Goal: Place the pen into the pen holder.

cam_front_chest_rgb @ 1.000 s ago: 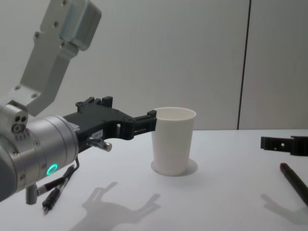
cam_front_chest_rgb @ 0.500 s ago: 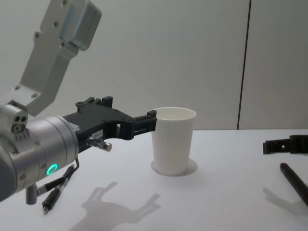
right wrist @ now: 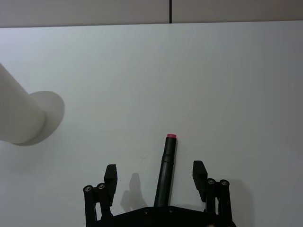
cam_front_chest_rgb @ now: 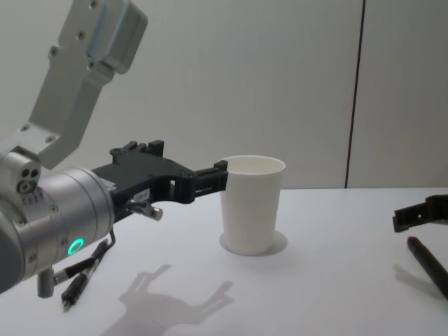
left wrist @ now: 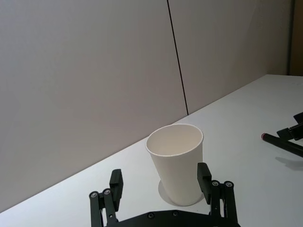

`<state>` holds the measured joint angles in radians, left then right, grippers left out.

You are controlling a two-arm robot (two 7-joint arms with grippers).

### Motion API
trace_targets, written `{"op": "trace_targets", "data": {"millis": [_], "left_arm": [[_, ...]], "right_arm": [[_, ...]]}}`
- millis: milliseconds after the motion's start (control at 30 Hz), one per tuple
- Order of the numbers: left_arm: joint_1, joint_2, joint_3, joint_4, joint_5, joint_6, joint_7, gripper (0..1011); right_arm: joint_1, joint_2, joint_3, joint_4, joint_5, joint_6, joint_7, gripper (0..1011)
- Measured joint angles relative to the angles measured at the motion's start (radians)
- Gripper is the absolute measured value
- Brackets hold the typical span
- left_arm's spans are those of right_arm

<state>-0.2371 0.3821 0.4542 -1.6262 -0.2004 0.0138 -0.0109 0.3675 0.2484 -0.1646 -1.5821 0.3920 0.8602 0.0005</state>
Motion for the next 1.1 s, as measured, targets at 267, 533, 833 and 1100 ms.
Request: {"op": "trace_targets", "data": {"millis": [267, 533, 833, 1100], "left_arm": [[0.000, 0.000, 0.000, 0.000, 0.000, 0.000, 0.000, 1000], [0.000, 0.000, 0.000, 0.000, 0.000, 0.000, 0.000, 1000], [0.000, 0.000, 0.000, 0.000, 0.000, 0.000, 0.000, 1000], [0.000, 0.000, 0.000, 0.000, 0.000, 0.000, 0.000, 1000]], "right_arm": [[0.084, -0.017, -0.003, 0.082, -0.038, 0.073, 0.019, 1001], [0.142, -0.035, -0.008, 0.150, -0.058, 0.112, 0.040, 1001], [0.194, -0.052, -0.016, 0.216, -0.082, 0.153, 0.067, 1001], [0.226, -0.062, -0.024, 0.260, -0.105, 0.182, 0.090, 1002]]}}
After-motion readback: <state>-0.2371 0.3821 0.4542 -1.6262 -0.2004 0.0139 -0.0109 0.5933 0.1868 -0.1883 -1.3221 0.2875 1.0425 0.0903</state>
